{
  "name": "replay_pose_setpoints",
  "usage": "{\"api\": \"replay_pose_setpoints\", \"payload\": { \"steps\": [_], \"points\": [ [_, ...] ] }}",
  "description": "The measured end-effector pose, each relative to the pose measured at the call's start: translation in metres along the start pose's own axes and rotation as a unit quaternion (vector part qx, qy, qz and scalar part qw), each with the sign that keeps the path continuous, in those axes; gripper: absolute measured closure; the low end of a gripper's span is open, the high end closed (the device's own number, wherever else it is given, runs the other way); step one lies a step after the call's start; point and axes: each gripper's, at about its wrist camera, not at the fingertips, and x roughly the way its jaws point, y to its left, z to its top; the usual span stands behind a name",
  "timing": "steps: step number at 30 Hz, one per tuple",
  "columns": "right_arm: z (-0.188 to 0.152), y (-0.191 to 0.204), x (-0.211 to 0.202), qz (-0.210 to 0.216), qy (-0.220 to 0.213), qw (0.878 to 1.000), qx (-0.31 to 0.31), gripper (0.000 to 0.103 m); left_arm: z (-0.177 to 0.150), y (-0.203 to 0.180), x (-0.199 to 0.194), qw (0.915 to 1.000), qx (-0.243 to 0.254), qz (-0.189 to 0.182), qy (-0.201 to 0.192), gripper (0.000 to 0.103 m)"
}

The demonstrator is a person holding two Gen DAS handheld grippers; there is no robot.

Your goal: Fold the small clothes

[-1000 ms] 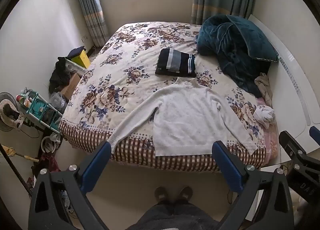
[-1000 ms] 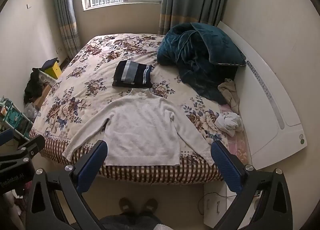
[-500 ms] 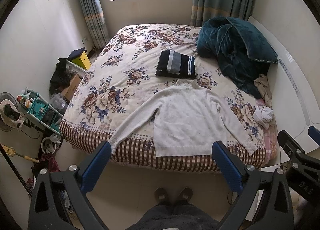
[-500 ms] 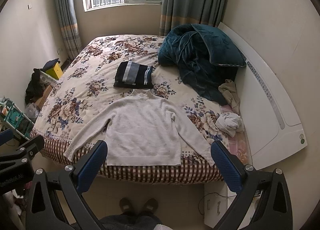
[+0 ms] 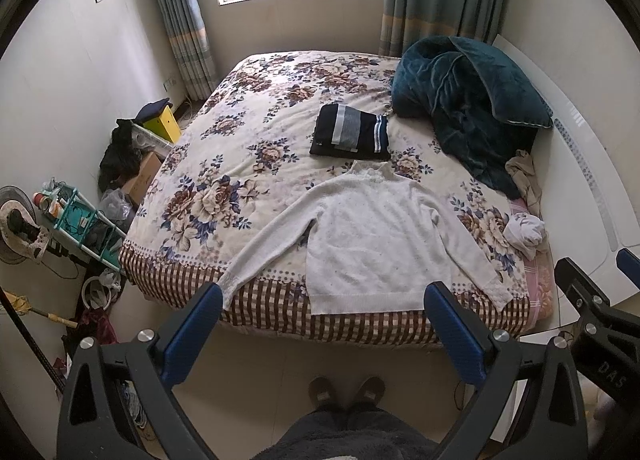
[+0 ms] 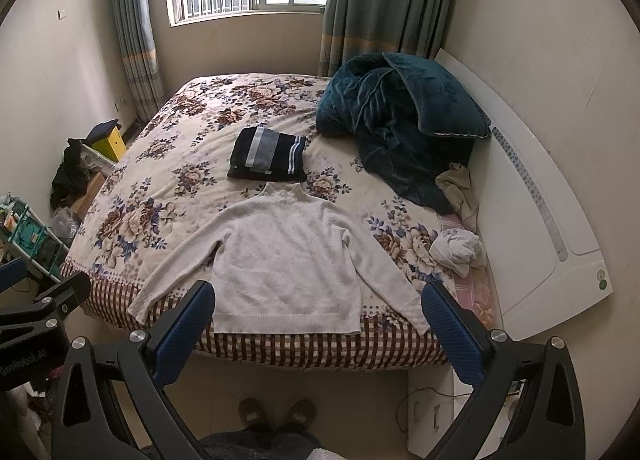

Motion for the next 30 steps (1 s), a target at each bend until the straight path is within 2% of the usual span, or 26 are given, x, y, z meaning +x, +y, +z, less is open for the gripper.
{"api": "replay_pose_setpoints", "payload": {
  "steps": [30],
  "points": [
    [0.005,0.001,-0.008,-0.001,-0.008,1.0,-0.001,0.0,0.014,0.002,-0.005,1.0,0.0,-0.001,-0.008,0.0]
  ]
}}
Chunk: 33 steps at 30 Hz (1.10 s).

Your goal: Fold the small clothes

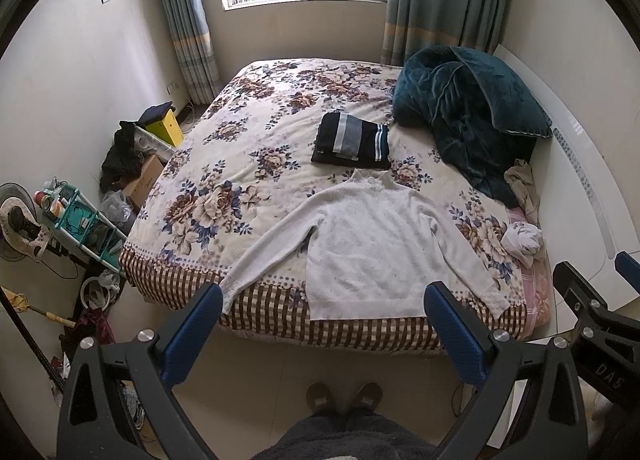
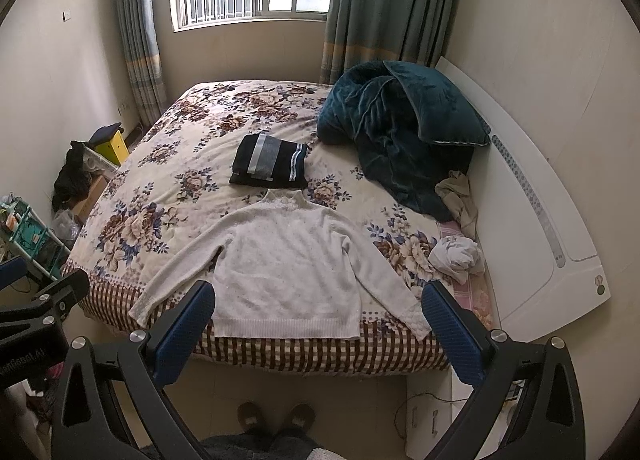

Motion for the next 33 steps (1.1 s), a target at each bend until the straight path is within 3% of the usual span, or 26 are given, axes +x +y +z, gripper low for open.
{"api": "replay_pose_setpoints", "payload": {
  "steps": [4,16,21,25,28,33],
  "points": [
    [-0.001,0.0,0.0,-0.001,-0.001,1.0,0.0,0.0,0.017,-0.002,-0.002,1.0,-0.001,-0.001,0.0,0.0],
    [0.0,0.001,-0.001,-0.001,-0.001,1.0,0.002,0.0,0.01,-0.002,-0.003,1.0,-0.001,-0.002,-0.004,0.0],
    [0.002,-0.002,0.011,-0.007,0.004,1.0,0.015,0.0,0.032,-0.008,0.012,0.9999,0.004,0.007,-0.015,0.0],
    [-0.001,-0.021,0.049,-0.029,0.017,0.998,0.046,0.0,0.055,-0.021,0.055,0.9997,0.003,-0.001,-0.025,0.0],
    [-0.011,-0.05,0.105,-0.06,0.037,0.993,0.094,0.0,0.065,-0.039,0.109,0.9999,0.009,0.003,-0.004,0.0],
    [-0.05,-0.13,0.215,-0.11,0.1,0.969,0.195,0.0,0.071,-0.077,0.19,0.9993,0.031,0.006,0.019,0.0]
  ]
}}
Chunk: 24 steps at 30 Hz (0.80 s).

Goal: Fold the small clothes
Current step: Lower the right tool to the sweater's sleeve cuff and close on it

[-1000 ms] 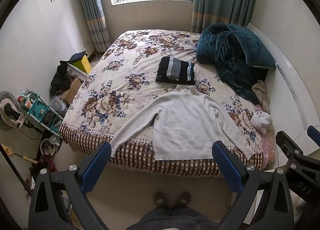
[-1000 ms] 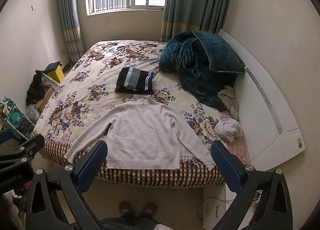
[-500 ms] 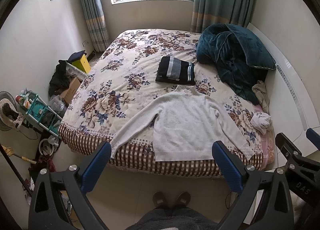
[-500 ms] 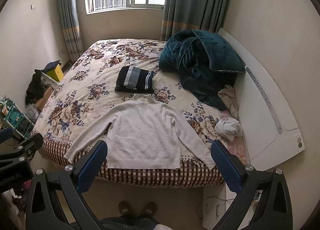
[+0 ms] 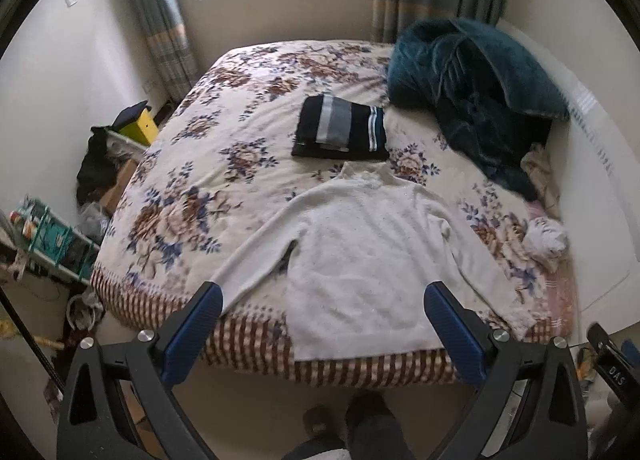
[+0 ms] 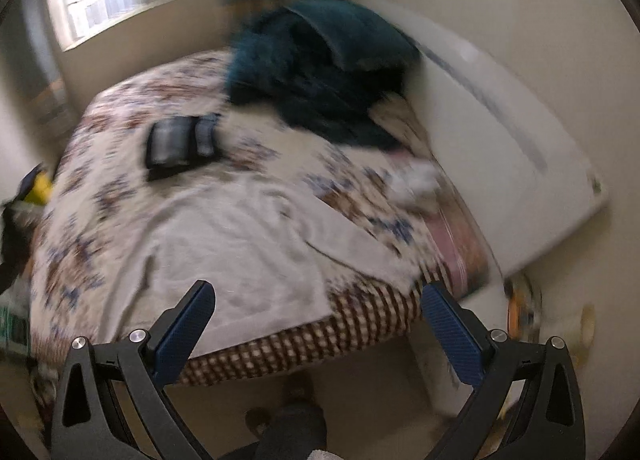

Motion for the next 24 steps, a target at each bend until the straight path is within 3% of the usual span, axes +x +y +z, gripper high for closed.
{"api": "replay_pose_setpoints", "payload": {
  "steps": [8,14,20,24],
  "points": [
    [0.003,-0.117,0.227,-0.055,0.095,0.985,0.132,0.0,0.034,-0.087,0.142,0.9982,0.034,0.009,0.048,0.0],
    [-0.022,-0.172,0.364,-0.086,0.154,0.962,0.207,0.0,0.024,-0.12,0.235,0.9945,0.052,0.011,0.09,0.0],
    [-0.076,-0.225,0.474,-0.094,0.212,0.918,0.321,0.0,-0.001,-0.136,0.335,0.9859,0.064,0.019,0.153,0.0],
    [-0.105,-0.251,0.51,-0.076,0.194,0.886,0.414,0.0,-0.018,-0.136,0.383,0.9799,0.071,0.031,0.184,0.0]
  ]
}}
